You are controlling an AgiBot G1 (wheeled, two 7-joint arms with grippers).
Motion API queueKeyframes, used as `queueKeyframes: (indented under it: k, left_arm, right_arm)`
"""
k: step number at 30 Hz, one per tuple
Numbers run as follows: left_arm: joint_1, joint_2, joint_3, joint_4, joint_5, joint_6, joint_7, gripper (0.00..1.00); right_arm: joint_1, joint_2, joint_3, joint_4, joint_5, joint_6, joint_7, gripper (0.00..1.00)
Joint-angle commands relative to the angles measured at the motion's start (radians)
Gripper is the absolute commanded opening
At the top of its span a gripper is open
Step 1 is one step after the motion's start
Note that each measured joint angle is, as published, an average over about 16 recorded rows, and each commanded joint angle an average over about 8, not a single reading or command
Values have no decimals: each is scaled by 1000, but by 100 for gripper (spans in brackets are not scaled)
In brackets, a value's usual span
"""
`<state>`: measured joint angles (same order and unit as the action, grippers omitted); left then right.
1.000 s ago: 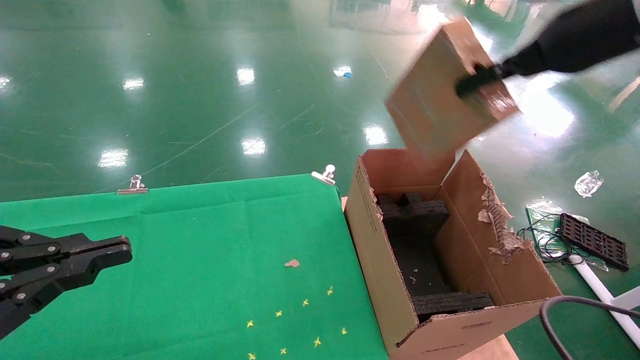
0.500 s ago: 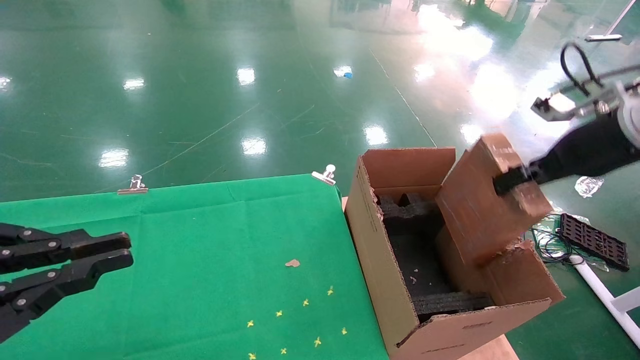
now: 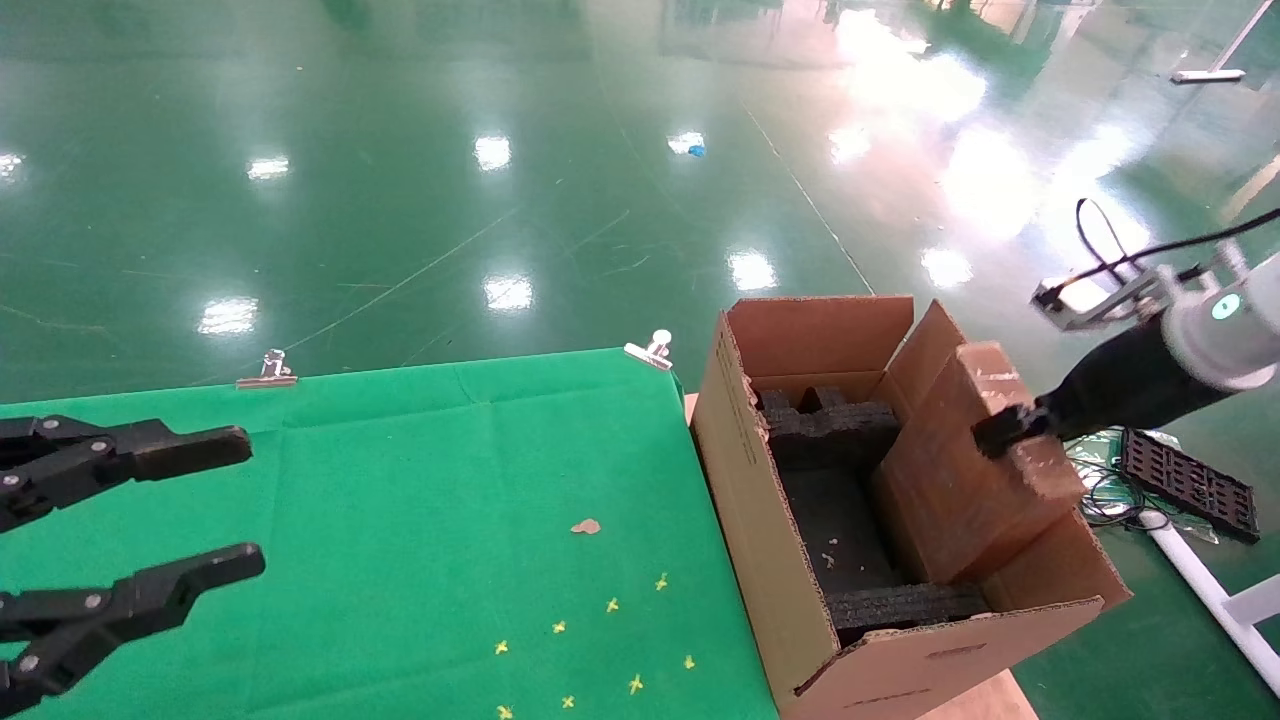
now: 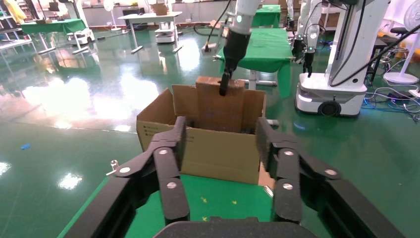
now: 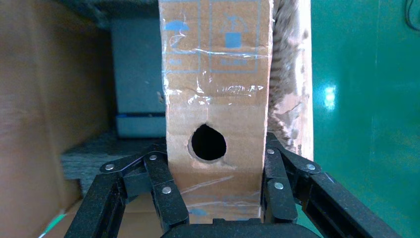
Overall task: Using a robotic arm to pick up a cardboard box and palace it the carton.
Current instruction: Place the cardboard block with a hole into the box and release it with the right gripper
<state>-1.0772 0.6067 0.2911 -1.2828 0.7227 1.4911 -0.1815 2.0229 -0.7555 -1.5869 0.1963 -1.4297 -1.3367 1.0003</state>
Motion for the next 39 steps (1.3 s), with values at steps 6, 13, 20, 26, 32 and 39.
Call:
queueKeyframes:
  k: [6, 13, 20, 26, 32, 39]
  left_arm:
    - [0, 0, 0, 0, 0, 0, 0, 100]
    - [0, 0, 1, 0, -1, 0, 0, 100]
    - [0, -1, 1, 0, -1, -1, 1, 100]
    - [0, -1, 2, 0, -1, -1, 1, 100]
    - [0, -1, 2, 0, -1, -1, 1, 100]
    - [-1, -1, 2, 0, -2, -1, 1, 100]
  right_arm:
    - [-118, -39, 15, -62, 31, 81, -33, 0]
    - [-212, -80, 34, -107, 62, 150, -58, 0]
    - [-231, -106, 34, -135, 63, 171, -86, 57]
    - [-215, -124, 23, -154, 47, 158, -92, 100]
    - [-203, -135, 17, -170, 37, 151, -91, 100]
    - [-197, -142, 12, -183, 30, 147, -84, 100]
